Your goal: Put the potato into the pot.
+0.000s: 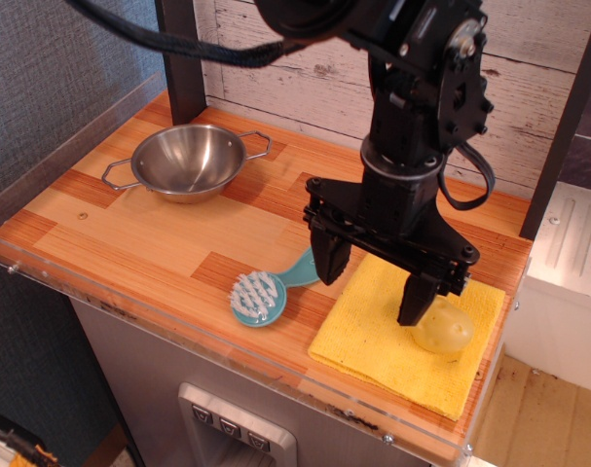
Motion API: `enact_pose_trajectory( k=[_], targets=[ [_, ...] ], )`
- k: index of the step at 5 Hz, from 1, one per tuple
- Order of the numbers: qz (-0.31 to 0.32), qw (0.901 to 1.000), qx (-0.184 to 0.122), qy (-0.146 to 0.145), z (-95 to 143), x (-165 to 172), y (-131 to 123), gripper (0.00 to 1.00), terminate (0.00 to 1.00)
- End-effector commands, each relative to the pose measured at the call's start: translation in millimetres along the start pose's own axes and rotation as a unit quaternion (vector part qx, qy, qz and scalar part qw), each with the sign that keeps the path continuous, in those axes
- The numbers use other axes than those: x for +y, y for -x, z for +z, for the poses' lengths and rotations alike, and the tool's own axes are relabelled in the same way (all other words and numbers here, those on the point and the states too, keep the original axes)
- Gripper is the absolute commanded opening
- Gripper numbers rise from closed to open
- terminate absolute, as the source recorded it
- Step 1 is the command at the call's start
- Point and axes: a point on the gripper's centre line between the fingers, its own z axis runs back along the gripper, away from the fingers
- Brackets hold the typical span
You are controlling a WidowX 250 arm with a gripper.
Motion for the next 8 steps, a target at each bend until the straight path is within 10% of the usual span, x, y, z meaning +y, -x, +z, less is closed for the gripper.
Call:
enact_pose_trajectory(
  k=[1, 7, 8],
  targets=[
    [0.029, 0.9983, -0.027, 0.042, -9, -7, -11, 1.00, 0.00],
    [0.027, 0.9992, -0.001, 0.029, -40, -31, -35, 1.00, 0.00],
    [0.025, 0.9992, -0.010, 0.030, -31, -29, -38, 0.00, 0.00]
  ],
)
